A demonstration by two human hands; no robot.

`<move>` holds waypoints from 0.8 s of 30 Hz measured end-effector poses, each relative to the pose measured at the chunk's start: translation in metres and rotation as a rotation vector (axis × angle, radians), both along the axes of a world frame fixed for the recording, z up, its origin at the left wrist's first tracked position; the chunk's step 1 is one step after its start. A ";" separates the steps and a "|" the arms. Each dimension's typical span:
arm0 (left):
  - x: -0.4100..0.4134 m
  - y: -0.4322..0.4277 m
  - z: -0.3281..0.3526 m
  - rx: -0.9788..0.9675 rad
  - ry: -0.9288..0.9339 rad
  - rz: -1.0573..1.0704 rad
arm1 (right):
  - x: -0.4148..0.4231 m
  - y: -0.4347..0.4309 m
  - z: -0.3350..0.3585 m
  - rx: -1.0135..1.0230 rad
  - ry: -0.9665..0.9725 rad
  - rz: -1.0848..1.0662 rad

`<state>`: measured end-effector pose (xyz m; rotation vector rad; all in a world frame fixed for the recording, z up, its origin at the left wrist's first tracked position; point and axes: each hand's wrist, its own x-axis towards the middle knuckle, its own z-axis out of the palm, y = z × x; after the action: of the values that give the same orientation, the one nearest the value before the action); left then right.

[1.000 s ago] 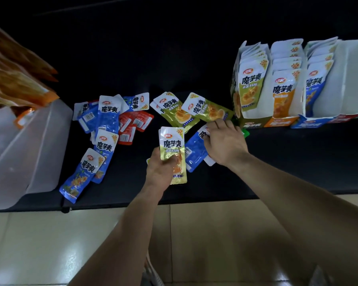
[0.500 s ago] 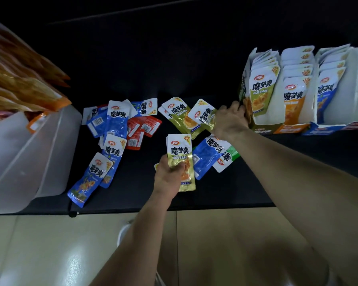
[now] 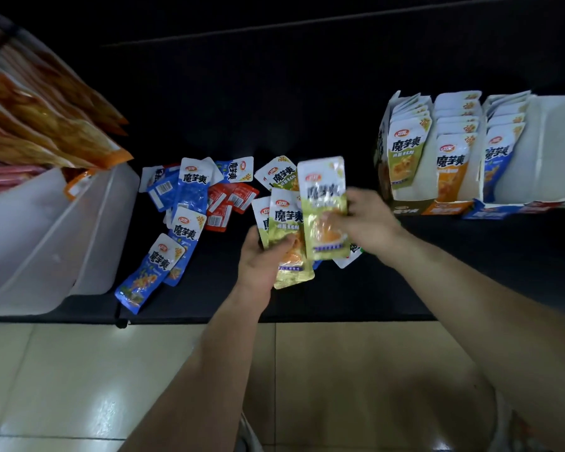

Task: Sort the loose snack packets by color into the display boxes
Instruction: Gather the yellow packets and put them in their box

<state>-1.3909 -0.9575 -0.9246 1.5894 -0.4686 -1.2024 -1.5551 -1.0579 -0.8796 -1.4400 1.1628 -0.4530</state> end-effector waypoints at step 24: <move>0.050 0.002 -0.014 0.159 -0.017 0.119 | 0.068 -0.007 -0.036 -0.250 0.375 0.105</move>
<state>-1.3407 -0.9560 -0.9383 1.7387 -0.2910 -1.1597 -1.4869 -1.0652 -0.9153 -1.8505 1.3516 -0.2660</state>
